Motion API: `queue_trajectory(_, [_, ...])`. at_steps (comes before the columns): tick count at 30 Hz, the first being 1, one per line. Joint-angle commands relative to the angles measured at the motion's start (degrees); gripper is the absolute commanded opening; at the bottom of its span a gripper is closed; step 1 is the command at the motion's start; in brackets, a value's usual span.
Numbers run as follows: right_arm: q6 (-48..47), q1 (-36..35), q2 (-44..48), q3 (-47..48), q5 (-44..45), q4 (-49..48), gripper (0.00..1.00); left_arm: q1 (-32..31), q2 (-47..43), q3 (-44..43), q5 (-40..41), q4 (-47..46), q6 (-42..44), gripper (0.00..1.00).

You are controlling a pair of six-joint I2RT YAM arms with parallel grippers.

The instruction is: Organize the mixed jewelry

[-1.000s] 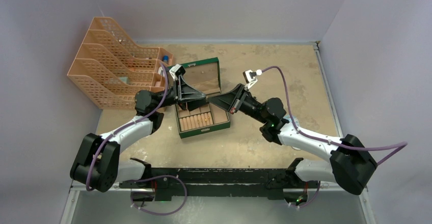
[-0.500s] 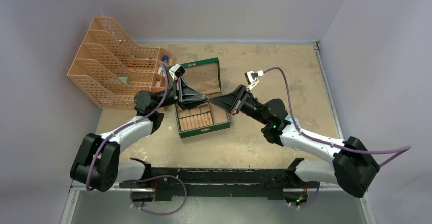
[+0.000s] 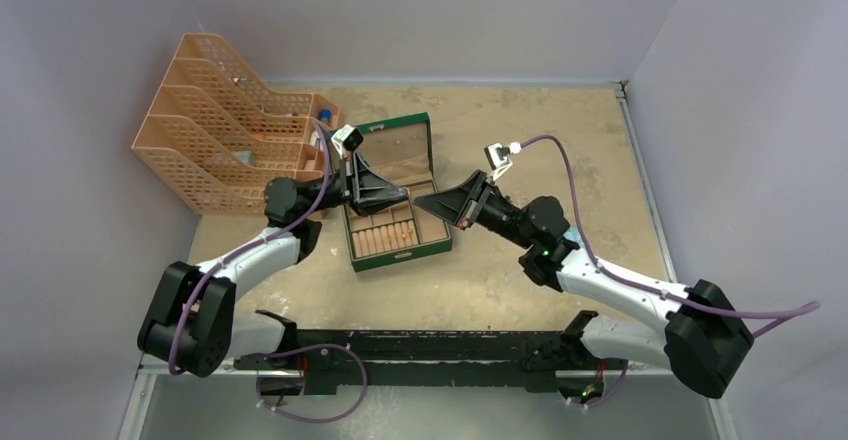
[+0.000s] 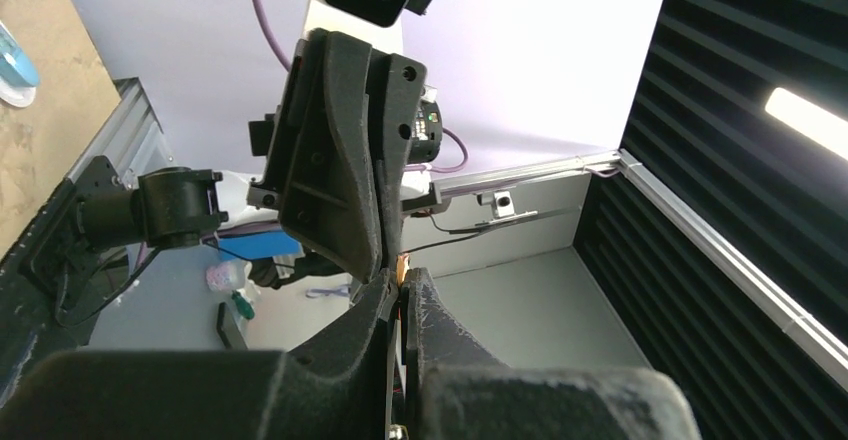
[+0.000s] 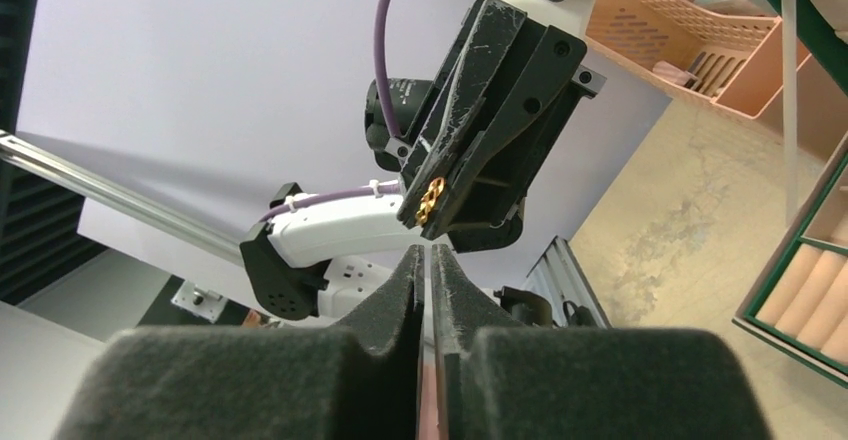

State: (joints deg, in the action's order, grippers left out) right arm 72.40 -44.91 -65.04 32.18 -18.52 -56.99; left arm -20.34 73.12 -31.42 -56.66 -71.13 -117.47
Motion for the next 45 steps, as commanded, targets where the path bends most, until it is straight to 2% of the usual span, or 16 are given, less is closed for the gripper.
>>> queue_trajectory(1, [-2.53, -0.18, 3.93, -0.11, 2.26, 1.82, 0.16, -0.07, -1.03, -2.09, -1.25, 0.34, 6.19, 0.0])
queue_trajectory(4, [-4.24, -0.18, 5.27, 1.53, 3.71, 6.96, 0.31, -0.05, -1.01, -3.0, -3.09, 2.31, 9.92, 0.0])
queue_trajectory(10, [-6.43, -0.18, 4.16, 5.71, 2.98, 12.53, 0.34, -0.08, -0.96, -5.26, -6.0, 6.07, 15.66, 0.0])
queue_trajectory(28, [-5.67, -0.18, 0.61, 7.33, -1.25, 9.12, 0.09, -0.13, -0.27, -4.8, -7.91, 4.83, 16.26, 0.0])
queue_trajectory(31, [-4.74, -0.19, 0.53, 6.95, -2.34, 8.02, 0.08, -0.09, -0.09, -4.88, -7.82, 4.38, 16.14, 0.0])
queue_trajectory(36, [-3.86, -0.18, 0.39, 6.55, -3.66, 7.68, 0.13, -0.1, 0.09, -4.88, -7.16, 3.45, 15.92, 0.0])
queue_trajectory(39, [-3.24, -0.2, 0.67, 5.94, -4.26, 7.26, 0.09, -0.06, 0.26, -5.01, -6.67, 2.76, 15.7, 0.0])
queue_trajectory(42, [-2.64, -0.24, 0.91, 5.36, -4.5, 6.27, 0.0, -0.12, 0.42, -5.14, -6.6, 2.22, 15.61, 0.0])
queue_trajectory(45, [-2.56, -0.23, 1.46, 5.41, -3.55, 6.81, 0.0, -0.06, 0.35, -5.18, -6.58, 1.99, 15.65, 0.0])
